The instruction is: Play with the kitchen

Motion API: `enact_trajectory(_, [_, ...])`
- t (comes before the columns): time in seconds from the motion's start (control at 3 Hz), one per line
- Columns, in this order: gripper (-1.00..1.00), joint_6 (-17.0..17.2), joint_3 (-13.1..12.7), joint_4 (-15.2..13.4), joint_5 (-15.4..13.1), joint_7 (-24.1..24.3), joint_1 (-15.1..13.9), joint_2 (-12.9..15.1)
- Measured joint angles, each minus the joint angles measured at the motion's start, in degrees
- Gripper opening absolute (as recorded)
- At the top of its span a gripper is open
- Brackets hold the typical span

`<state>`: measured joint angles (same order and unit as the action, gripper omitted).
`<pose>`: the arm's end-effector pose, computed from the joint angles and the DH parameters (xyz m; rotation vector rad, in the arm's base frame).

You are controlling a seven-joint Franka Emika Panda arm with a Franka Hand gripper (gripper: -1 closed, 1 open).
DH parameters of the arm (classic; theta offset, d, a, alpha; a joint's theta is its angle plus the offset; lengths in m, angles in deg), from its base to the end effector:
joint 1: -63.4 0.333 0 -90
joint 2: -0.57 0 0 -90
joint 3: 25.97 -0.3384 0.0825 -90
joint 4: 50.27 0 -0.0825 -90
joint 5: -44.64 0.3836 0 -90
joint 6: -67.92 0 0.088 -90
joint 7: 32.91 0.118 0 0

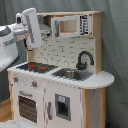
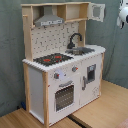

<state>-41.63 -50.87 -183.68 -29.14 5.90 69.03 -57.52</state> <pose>0.2097 0.1569 0.7572 1.5518 -0.0770 1.2762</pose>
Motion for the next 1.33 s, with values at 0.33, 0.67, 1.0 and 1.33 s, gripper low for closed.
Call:
enact_trajectory(0.33, [1.0, -3.43, 2.21, -0.81, 0.0, 1.76, 0.0, -0.03])
enact_trajectory(0.67, [-1.0, -4.2, 2.72, -0.97, 0.0, 2.09, 0.0, -0.06])
enact_trajectory(1.0, [-1.0, -4.91, 3.23, -1.11, 0.0, 2.4, 0.01, -0.09])
enact_trajectory(1.33, [-1.0, -9.94, 6.74, -1.47, 0.0, 3.8, 0.01, -0.1])
